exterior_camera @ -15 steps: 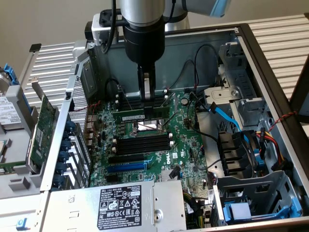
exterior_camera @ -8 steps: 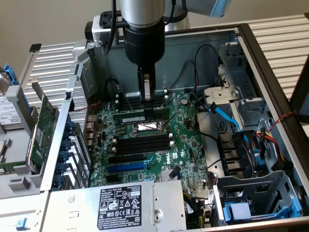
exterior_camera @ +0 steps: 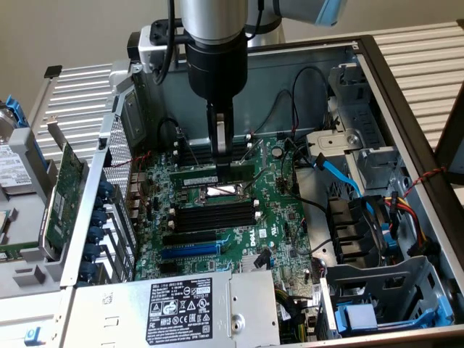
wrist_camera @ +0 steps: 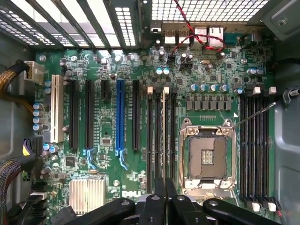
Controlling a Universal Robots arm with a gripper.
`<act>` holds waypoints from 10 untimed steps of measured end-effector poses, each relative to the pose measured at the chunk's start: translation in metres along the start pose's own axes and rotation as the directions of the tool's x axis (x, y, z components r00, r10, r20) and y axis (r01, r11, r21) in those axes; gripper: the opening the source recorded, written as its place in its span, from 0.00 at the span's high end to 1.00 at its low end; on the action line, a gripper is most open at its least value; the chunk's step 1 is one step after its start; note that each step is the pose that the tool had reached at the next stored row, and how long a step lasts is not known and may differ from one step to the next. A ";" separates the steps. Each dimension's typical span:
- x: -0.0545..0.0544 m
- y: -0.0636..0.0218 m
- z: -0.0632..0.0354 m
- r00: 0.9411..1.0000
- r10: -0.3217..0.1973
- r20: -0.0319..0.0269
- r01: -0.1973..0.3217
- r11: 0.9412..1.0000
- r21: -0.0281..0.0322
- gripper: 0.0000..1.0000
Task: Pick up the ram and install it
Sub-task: 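Insert the ram into the slot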
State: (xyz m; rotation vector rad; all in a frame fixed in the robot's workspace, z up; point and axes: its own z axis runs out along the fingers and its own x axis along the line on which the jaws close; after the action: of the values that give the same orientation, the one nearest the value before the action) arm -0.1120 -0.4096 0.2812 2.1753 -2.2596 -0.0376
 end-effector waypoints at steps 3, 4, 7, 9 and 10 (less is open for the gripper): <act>0.000 -0.0001 0.0046 1.000 0.000 -0.001 0.000 1.000 0.000 0.88; 0.000 -0.0001 0.0066 1.000 0.000 -0.001 0.000 1.000 0.000 0.88; 0.000 -0.0002 0.0120 1.000 0.000 -0.001 0.000 1.000 -0.001 0.88; 0.000 -0.0002 0.0148 1.000 0.000 -0.002 0.000 1.000 -0.003 0.88; 0.000 -0.0003 0.0158 1.000 0.000 -0.002 0.000 1.000 -0.004 0.88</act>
State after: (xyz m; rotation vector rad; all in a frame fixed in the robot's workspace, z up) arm -0.1121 -0.4097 0.2655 2.1722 -2.2567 -0.0406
